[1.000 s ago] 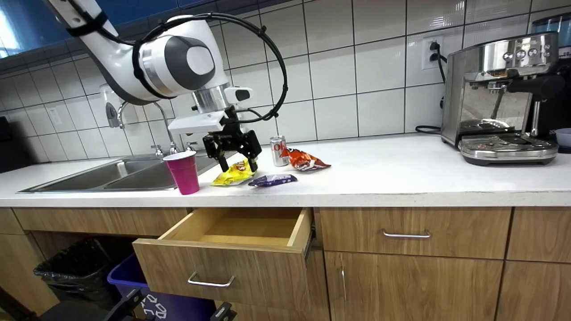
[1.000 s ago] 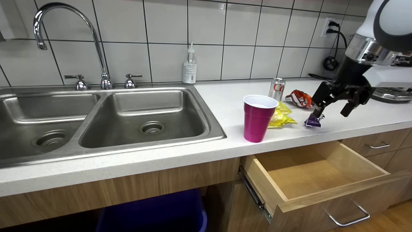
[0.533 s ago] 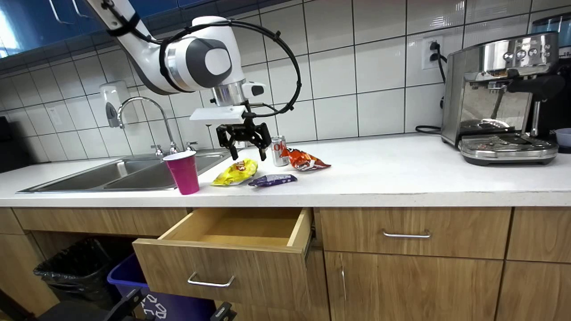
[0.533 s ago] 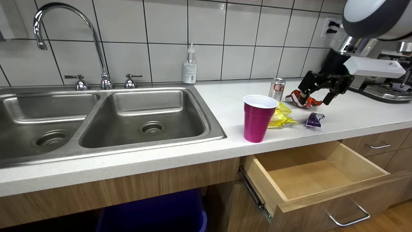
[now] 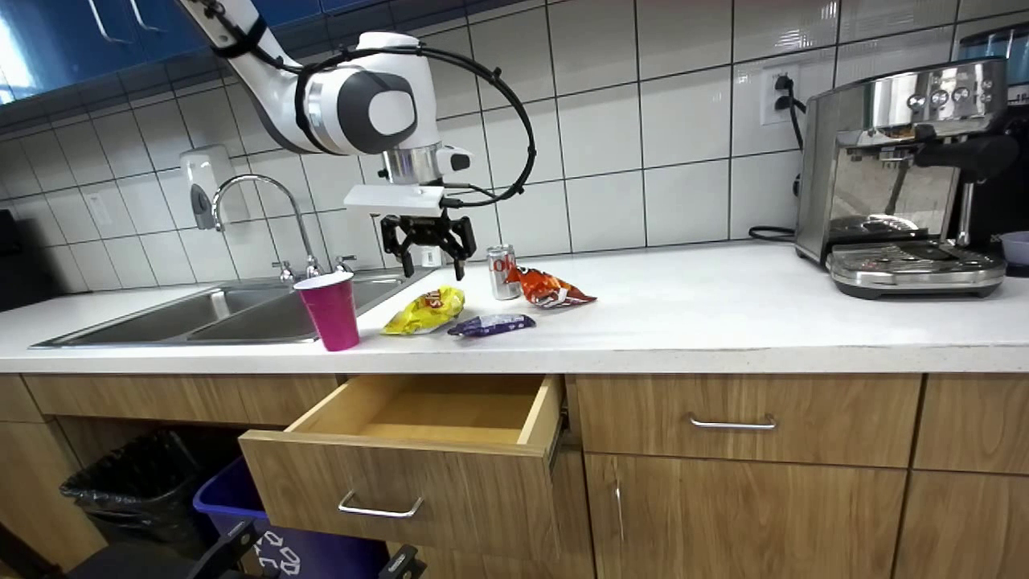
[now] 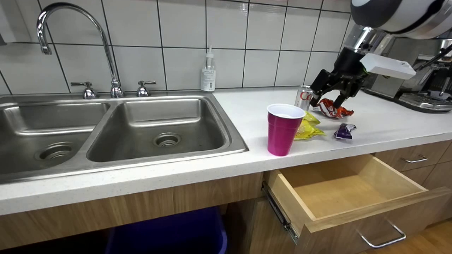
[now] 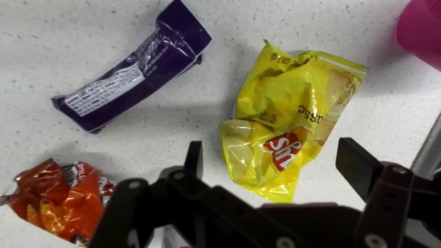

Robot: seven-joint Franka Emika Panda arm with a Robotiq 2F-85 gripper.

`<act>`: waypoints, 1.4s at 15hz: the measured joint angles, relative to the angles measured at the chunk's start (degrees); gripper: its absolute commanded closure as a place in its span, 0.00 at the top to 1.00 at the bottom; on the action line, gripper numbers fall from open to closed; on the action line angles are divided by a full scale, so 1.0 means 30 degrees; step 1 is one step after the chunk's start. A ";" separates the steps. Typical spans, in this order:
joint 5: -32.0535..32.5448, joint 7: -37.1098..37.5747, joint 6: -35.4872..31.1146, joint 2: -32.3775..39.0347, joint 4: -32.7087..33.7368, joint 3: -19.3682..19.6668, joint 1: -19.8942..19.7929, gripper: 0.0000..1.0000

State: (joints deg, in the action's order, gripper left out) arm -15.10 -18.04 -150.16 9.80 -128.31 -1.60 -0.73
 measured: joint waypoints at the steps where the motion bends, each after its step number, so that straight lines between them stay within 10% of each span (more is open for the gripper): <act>1: 0.0000 0.0000 0.0031 0.0249 0.0213 -0.0151 0.0007 1.00; 21: -0.0213 0.0037 0.0063 0.4479 0.3615 -0.1531 -0.0001 1.00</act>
State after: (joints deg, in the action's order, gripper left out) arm -15.74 -17.92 -149.97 23.24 -117.47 -6.19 -0.73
